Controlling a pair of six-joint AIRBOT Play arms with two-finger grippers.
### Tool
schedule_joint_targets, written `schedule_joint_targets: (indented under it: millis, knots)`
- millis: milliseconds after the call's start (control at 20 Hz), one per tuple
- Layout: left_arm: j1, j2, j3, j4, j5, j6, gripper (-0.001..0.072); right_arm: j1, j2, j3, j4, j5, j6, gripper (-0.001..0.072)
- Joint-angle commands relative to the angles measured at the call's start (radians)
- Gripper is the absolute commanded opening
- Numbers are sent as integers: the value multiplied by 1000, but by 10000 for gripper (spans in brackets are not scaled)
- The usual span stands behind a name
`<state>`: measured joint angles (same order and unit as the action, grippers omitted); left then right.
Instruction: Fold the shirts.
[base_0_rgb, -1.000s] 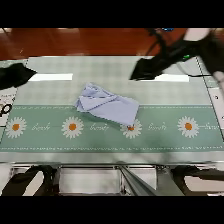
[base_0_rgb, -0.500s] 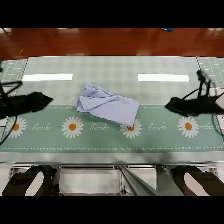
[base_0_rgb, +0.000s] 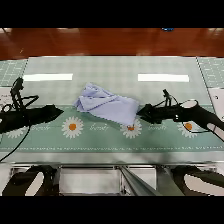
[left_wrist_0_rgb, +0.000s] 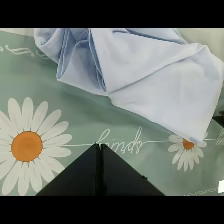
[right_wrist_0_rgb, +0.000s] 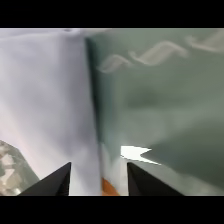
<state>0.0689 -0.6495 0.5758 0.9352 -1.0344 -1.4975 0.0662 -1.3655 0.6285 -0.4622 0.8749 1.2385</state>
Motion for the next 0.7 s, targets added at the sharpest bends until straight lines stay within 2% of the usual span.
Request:
schedule_joint_targets:
  millis: [0,200,250,300,350,450,650]
  knots:
    - [-1,1,-7,-2,5,1,20,84,-132,99,116,3,-70,422]
    - [-1,1,-7,-2,6,0,20,159,-210,217,115,20,-65,397]
    - [-1,1,-7,-2,6,1,20,176,-218,242,114,23,-65,284]
    - [-1,1,-7,-2,6,1,20,189,-219,265,114,25,-69,100]
    - [-1,1,-7,-2,6,1,20,200,-219,300,111,47,-94,24]
    - [-1,1,-7,-2,6,1,20,219,-219,407,46,112,-80,24]
    - [-1,1,-7,-2,14,1,20,243,-219,746,-216,232,112,23]
